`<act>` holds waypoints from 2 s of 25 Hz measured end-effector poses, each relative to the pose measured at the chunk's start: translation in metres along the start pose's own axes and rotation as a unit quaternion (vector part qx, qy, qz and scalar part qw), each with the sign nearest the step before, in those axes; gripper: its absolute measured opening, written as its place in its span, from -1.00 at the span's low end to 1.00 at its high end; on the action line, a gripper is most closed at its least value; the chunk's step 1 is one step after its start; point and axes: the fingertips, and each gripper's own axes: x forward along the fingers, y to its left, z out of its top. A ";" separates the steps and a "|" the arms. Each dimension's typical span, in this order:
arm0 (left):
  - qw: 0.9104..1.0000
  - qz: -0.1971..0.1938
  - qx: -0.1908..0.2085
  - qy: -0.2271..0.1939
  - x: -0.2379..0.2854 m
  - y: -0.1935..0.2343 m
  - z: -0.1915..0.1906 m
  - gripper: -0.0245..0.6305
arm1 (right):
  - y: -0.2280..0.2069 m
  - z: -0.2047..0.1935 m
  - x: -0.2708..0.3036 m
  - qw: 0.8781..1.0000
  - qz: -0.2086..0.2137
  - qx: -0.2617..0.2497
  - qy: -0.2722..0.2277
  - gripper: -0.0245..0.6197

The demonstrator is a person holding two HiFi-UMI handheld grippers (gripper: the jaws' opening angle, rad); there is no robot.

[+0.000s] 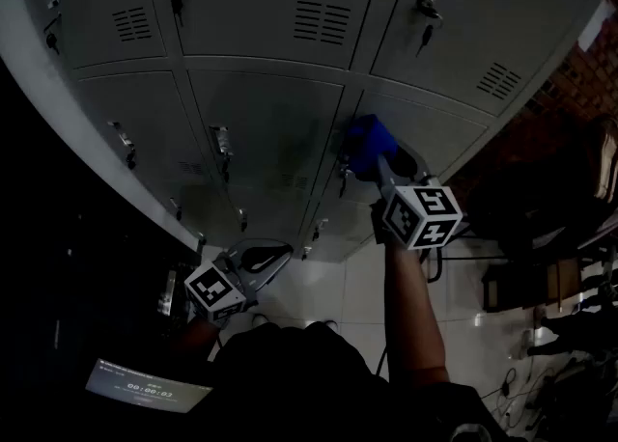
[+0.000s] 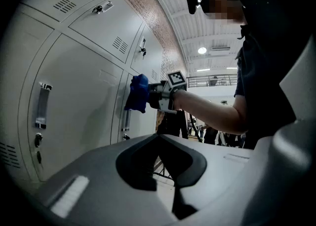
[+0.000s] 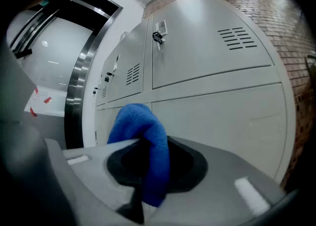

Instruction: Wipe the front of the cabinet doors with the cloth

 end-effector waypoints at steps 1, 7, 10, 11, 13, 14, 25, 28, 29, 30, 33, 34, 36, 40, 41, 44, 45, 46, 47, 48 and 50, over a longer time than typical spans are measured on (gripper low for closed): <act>1.000 0.002 0.000 0.002 -0.002 0.002 0.001 -0.92 | -0.001 0.006 0.004 1.000 -0.001 -0.001 -0.002 -0.71; 1.000 0.001 -0.004 0.007 -0.011 0.013 -0.001 -0.92 | -0.002 0.025 0.027 1.000 -0.018 -0.022 -0.001 -0.71; 1.000 0.001 -0.004 0.003 -0.015 0.019 -0.004 -0.92 | -0.003 0.025 0.031 0.999 -0.026 -0.023 0.001 -0.71; 1.000 0.001 -0.004 0.002 -0.015 0.020 -0.004 -0.92 | -0.003 0.025 0.030 0.999 -0.026 -0.022 0.001 -0.71; 1.000 -0.001 -0.004 0.000 -0.014 0.021 -0.002 -0.92 | -0.004 0.025 0.030 1.000 -0.023 -0.019 0.002 -0.71; 1.000 -0.002 -0.004 -0.002 -0.012 0.021 -0.001 -0.92 | -0.005 0.025 0.029 1.000 -0.022 -0.017 0.003 -0.71; 1.000 -0.021 -0.006 -0.007 0.021 0.006 0.004 -0.92 | -0.078 0.022 -0.015 0.998 -0.067 -0.007 0.000 -0.71; 1.000 -0.025 -0.002 -0.007 0.031 0.001 0.004 -0.92 | -0.105 0.022 -0.031 0.996 -0.086 -0.003 -0.001 -0.71; 1.000 -0.026 -0.001 -0.007 0.034 -0.001 0.005 -0.92 | -0.114 0.022 -0.037 0.996 -0.093 -0.003 -0.002 -0.71; 1.000 -0.026 0.000 -0.005 0.037 -0.003 0.005 -0.92 | -0.123 0.023 -0.043 0.995 -0.101 -0.002 -0.002 -0.71; 1.000 -0.027 -0.003 -0.001 0.043 -0.010 0.002 -0.92 | -0.151 0.024 -0.061 0.992 -0.123 0.001 -0.003 -0.71; 1.000 -0.029 -0.002 -0.002 0.045 -0.012 0.002 -0.92 | -0.159 0.025 -0.067 0.992 -0.130 0.002 -0.003 -0.71; 0.999 -0.031 -0.001 -0.006 0.049 -0.017 0.005 -0.92 | -0.175 0.025 -0.076 0.990 -0.144 0.003 -0.004 -0.71; 1.000 -0.026 -0.001 0.003 0.051 -0.023 0.001 -0.92 | -0.203 0.023 -0.095 0.985 -0.170 0.007 -0.005 -0.71; 1.000 -0.026 -0.001 0.003 0.051 -0.025 0.000 -0.92 | -0.209 0.022 -0.098 0.984 -0.175 0.008 -0.004 -0.71; 1.000 -0.024 -0.003 -0.001 0.050 -0.031 0.001 -0.92 | -0.219 0.021 -0.105 0.982 -0.188 0.006 -0.003 -0.71; 1.000 -0.023 -0.003 -0.001 0.049 -0.032 0.002 -0.92 | -0.219 0.021 -0.107 0.982 -0.191 0.005 -0.004 -0.71; 1.000 -0.022 -0.003 -0.002 0.048 -0.033 0.003 -0.92 | -0.217 0.022 -0.108 0.981 -0.192 0.004 -0.006 -0.71; 1.000 -0.020 -0.004 -0.002 0.046 -0.034 0.003 -0.92 | -0.212 0.022 -0.109 0.982 -0.190 0.005 -0.009 -0.71; 1.000 -0.018 -0.004 -0.001 0.044 -0.033 0.001 -0.92 | -0.205 0.021 -0.109 0.982 -0.186 0.004 -0.012 -0.71; 1.000 -0.013 -0.006 -0.001 0.040 -0.034 0.001 -0.92 | -0.184 0.018 -0.105 0.986 -0.169 0.004 -0.017 -0.71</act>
